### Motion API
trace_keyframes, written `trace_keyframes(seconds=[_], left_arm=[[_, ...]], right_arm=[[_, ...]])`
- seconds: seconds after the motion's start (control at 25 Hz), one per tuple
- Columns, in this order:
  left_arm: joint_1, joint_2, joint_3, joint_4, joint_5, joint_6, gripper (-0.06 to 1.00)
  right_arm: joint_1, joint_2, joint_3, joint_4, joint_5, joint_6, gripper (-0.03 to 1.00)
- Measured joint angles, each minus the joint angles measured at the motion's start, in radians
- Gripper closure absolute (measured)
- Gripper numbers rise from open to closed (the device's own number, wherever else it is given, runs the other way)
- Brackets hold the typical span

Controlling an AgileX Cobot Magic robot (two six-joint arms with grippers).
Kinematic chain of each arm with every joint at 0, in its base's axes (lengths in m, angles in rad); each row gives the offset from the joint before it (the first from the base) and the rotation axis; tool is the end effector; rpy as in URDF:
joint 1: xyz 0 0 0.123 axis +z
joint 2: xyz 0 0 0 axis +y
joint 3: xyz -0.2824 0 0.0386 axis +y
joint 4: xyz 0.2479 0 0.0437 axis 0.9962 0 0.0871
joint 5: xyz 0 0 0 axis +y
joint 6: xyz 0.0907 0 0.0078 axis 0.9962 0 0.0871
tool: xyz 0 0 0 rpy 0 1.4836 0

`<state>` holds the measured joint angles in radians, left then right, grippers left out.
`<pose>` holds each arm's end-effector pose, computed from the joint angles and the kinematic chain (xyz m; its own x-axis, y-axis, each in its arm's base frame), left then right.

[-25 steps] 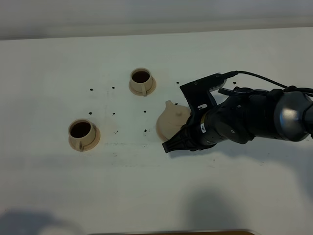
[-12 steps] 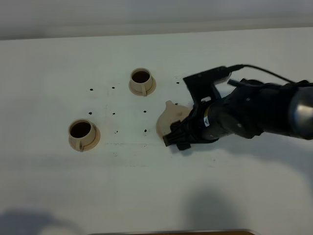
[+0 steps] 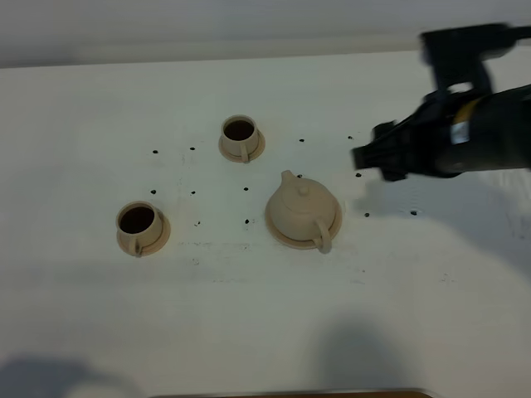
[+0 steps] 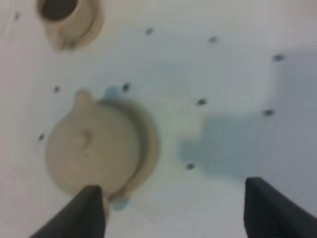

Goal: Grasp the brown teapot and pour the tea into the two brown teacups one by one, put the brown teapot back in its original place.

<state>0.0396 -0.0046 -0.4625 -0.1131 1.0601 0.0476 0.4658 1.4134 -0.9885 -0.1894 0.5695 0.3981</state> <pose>-0.0012 -0.0090 0.2672 -0.4821 -0.0269 -0.8757 0.0430 0.9976 -0.0544 0.2668 0.1238 0.2746 -0.7717 -0.1254 -0.6235 -0.2145 0.9743 0.0695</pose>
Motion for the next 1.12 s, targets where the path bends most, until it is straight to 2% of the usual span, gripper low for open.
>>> trace_keyframes(seconds=[0.32, 0.6, 1.12], left_arm=[[0.0, 0.0, 0.0, 0.0, 0.0, 0.0, 0.46], [0.0, 0.0, 0.0, 0.0, 0.0, 0.002, 0.46], [0.0, 0.0, 0.0, 0.0, 0.0, 0.001, 0.46]], right_arm=[[-0.122, -0.298, 0.109, 0.0, 0.111, -0.01, 0.4], [-0.213, -0.534, 0.154, -0.003, 0.263, -0.024, 0.4], [-0.227, -0.871, 0.161, -0.066, 0.571, -0.028, 0.4]])
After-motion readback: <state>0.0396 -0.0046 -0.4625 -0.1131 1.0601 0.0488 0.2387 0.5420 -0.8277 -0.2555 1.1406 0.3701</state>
